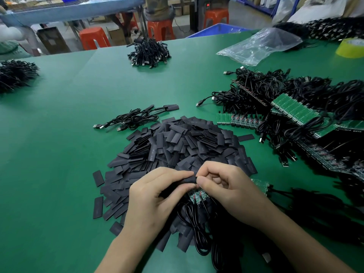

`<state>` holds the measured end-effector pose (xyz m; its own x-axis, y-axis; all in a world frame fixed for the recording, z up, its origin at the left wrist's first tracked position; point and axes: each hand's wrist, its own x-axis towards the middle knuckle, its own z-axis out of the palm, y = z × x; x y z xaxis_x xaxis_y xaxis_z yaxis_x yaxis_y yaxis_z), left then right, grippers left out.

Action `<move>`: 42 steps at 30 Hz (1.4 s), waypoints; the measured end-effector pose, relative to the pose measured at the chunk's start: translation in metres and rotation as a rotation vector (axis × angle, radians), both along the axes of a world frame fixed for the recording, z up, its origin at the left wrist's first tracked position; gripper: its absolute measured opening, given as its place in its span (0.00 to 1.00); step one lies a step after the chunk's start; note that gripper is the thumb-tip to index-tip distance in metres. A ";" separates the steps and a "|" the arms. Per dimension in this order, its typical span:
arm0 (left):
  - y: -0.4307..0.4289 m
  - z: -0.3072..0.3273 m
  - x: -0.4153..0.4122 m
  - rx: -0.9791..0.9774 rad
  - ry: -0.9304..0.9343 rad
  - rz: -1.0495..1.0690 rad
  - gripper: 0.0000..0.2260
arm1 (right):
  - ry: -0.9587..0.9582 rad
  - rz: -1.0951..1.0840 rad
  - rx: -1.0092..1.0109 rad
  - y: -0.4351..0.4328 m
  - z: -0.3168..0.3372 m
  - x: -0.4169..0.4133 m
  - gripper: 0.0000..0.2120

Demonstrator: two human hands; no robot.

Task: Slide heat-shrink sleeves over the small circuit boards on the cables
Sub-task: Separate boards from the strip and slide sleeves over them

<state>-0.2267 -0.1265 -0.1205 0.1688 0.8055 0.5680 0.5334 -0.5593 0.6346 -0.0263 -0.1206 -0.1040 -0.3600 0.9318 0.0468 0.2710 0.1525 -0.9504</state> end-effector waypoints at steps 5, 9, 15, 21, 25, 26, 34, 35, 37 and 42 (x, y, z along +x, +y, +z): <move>-0.001 0.003 0.002 -0.016 -0.097 0.145 0.16 | 0.116 -0.015 -0.113 0.002 -0.001 0.000 0.07; -0.004 0.002 0.005 -0.018 -0.204 0.201 0.14 | 0.158 -0.015 -0.161 0.003 -0.003 0.001 0.11; -0.005 -0.002 0.009 0.017 -0.161 0.220 0.16 | 0.197 -0.017 -0.170 0.002 -0.004 -0.002 0.09; -0.005 0.001 0.008 -0.031 -0.102 0.208 0.22 | 0.167 -0.029 -0.125 0.001 -0.005 -0.005 0.08; -0.004 0.003 0.008 -0.034 -0.077 0.174 0.24 | 0.128 -0.042 -0.063 -0.001 -0.003 -0.004 0.10; -0.004 0.003 0.008 -0.027 -0.068 0.170 0.24 | 0.117 -0.048 -0.049 -0.001 -0.003 -0.004 0.10; -0.001 0.003 0.004 0.021 -0.047 0.202 0.20 | 0.060 -0.075 -0.010 -0.003 -0.004 -0.005 0.04; -0.001 0.003 0.003 0.022 -0.052 0.203 0.20 | 0.060 -0.074 -0.006 -0.003 -0.004 -0.005 0.04; 0.000 0.003 0.003 0.025 -0.058 0.204 0.20 | 0.071 -0.073 -0.002 -0.003 -0.004 -0.005 0.05; 0.000 0.003 0.003 0.025 -0.094 0.200 0.21 | 0.092 -0.055 0.003 -0.003 -0.002 -0.005 0.06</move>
